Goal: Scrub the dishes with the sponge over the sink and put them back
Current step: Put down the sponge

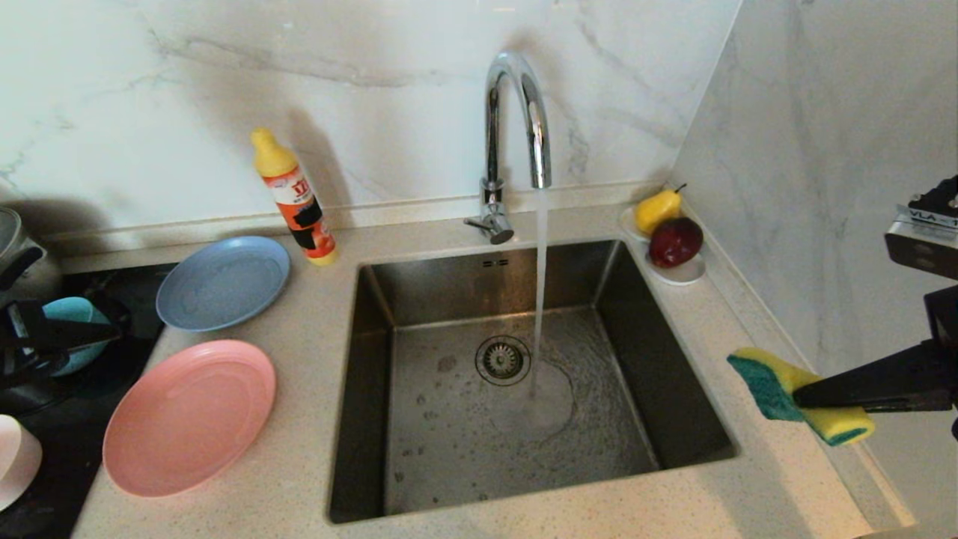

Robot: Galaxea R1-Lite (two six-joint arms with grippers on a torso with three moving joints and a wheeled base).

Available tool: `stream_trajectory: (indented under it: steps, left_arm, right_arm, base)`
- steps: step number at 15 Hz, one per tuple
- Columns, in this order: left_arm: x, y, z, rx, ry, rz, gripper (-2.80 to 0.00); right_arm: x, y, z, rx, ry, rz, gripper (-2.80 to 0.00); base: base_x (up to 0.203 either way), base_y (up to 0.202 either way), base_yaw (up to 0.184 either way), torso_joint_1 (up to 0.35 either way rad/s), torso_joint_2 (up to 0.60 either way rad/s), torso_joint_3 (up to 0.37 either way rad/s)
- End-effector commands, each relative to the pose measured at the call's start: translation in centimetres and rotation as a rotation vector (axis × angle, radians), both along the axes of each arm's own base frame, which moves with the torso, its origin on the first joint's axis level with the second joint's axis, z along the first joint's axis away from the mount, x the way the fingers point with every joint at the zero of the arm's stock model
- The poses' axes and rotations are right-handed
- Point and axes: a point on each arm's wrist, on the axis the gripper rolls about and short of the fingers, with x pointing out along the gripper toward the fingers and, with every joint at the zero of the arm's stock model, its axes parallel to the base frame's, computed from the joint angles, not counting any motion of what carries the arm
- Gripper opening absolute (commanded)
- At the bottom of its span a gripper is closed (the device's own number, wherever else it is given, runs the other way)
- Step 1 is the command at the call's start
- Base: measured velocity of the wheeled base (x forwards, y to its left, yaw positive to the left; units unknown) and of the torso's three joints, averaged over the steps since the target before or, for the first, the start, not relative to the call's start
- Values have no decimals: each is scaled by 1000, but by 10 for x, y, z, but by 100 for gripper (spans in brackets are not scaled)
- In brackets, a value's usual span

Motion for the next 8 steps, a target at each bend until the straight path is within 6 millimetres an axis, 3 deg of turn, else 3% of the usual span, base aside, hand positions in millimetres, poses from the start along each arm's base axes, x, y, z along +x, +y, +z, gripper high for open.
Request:
stream_trajectory:
  steps: [1,5,6,8]
  left_arm:
    - [3,-17,30,110,-120,-89,-280]
    - [13,-55,48,308,-258,-150,-280]
    - [7,-68,53,342,-302,-147,-280]
    - [-28,-87,66,380,-410,-160,-280]
  right_arm:
    - [-5,-1,2,4,-8,-1,-280]
    - [-2,0,-3,0,7,0,-280]
    - [-2,0,-6,-4,16,3,-280]
    - [0,0,-10,-10,30,5,-280]
  base:
    - [0,0,0,0,0,0]
    - [0,0,0,0,0,0]
    - [0,0,0,0,0,0]
    - [0,0,0,0,0,0]
